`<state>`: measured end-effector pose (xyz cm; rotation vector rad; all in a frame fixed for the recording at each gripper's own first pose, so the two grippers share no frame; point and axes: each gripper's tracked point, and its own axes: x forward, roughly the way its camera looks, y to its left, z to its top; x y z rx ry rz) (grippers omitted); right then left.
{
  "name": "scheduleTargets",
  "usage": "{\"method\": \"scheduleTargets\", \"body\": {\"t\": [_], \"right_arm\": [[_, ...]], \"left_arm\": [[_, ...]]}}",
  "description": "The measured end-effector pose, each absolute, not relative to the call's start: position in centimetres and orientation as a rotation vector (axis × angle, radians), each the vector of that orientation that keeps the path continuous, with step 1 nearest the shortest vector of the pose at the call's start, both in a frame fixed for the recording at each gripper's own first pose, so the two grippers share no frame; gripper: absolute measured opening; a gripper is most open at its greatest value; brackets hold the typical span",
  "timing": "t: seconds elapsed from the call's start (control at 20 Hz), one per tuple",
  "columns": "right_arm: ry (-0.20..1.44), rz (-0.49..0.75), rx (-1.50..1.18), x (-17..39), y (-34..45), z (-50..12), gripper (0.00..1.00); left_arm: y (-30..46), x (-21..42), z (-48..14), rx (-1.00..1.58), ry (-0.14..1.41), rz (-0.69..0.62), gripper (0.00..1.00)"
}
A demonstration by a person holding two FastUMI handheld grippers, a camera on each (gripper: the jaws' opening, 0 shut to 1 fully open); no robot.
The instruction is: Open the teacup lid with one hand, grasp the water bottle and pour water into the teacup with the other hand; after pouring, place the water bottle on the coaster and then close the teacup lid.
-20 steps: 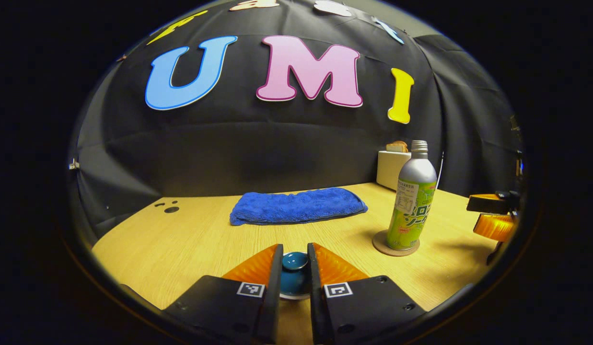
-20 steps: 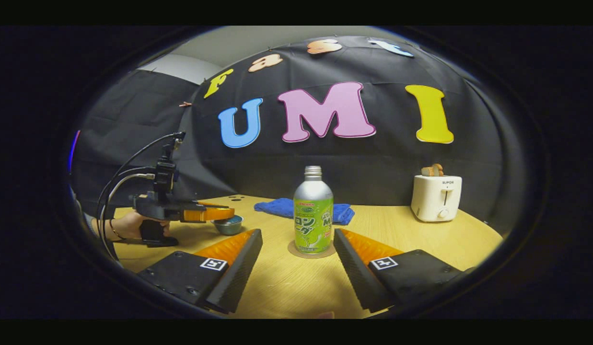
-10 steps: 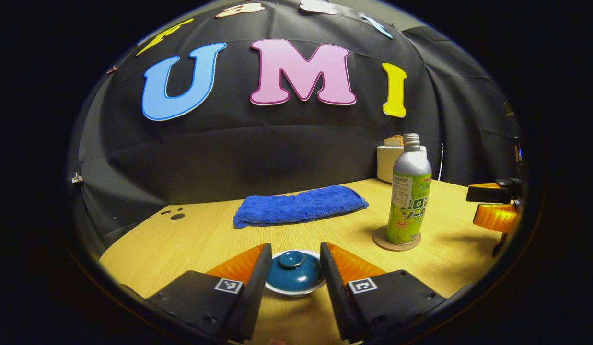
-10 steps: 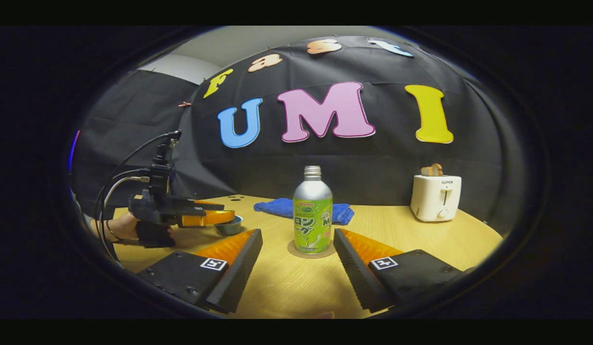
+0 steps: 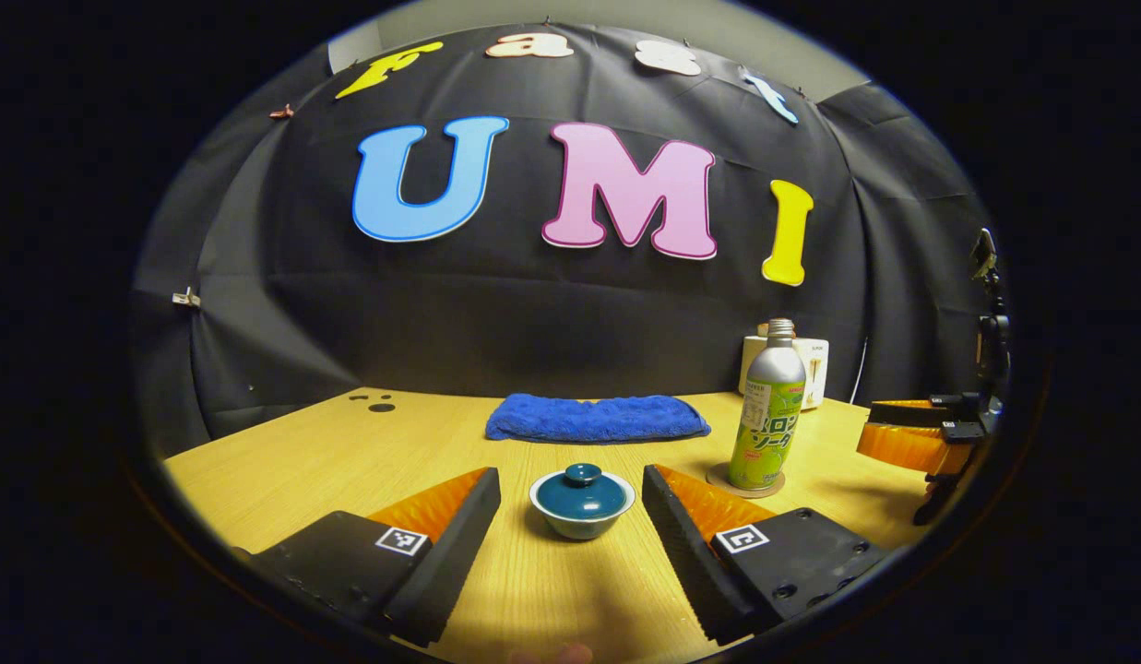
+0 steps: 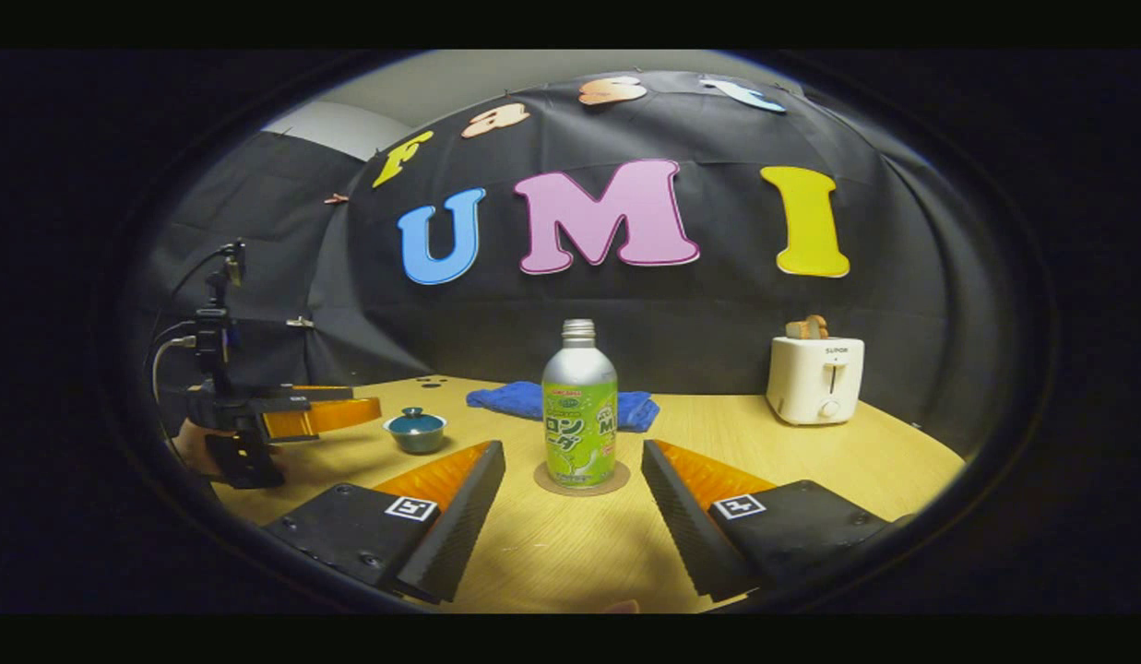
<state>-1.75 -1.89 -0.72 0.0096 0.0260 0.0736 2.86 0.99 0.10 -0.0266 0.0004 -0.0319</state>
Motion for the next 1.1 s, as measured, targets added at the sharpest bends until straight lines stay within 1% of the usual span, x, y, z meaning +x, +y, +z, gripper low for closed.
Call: {"method": "scheduleTargets", "body": {"t": [0.1, 0.35, 0.55, 1.1], "right_arm": [[0.026, 0.063, 0.009, -1.9, -2.0, -0.7, 0.93], [0.026, 0.063, 0.008, -1.8, -2.0, -0.8, 0.94], [0.027, 0.058, 0.008, -1.8, -2.1, -0.9, 0.94], [0.027, 0.057, 0.009, -1.9, -2.0, -0.9, 0.94]], "left_arm": [[0.7, 2.5, -0.2, 0.013, -0.007, -0.028, 0.97], [1.0, 2.6, -0.1, 0.005, -0.005, 0.005, 0.98], [0.1, 3.1, -0.3, 0.006, -0.005, -0.031, 0.97], [0.0, 3.2, -0.3, 0.006, -0.007, -0.034, 0.97]]}}
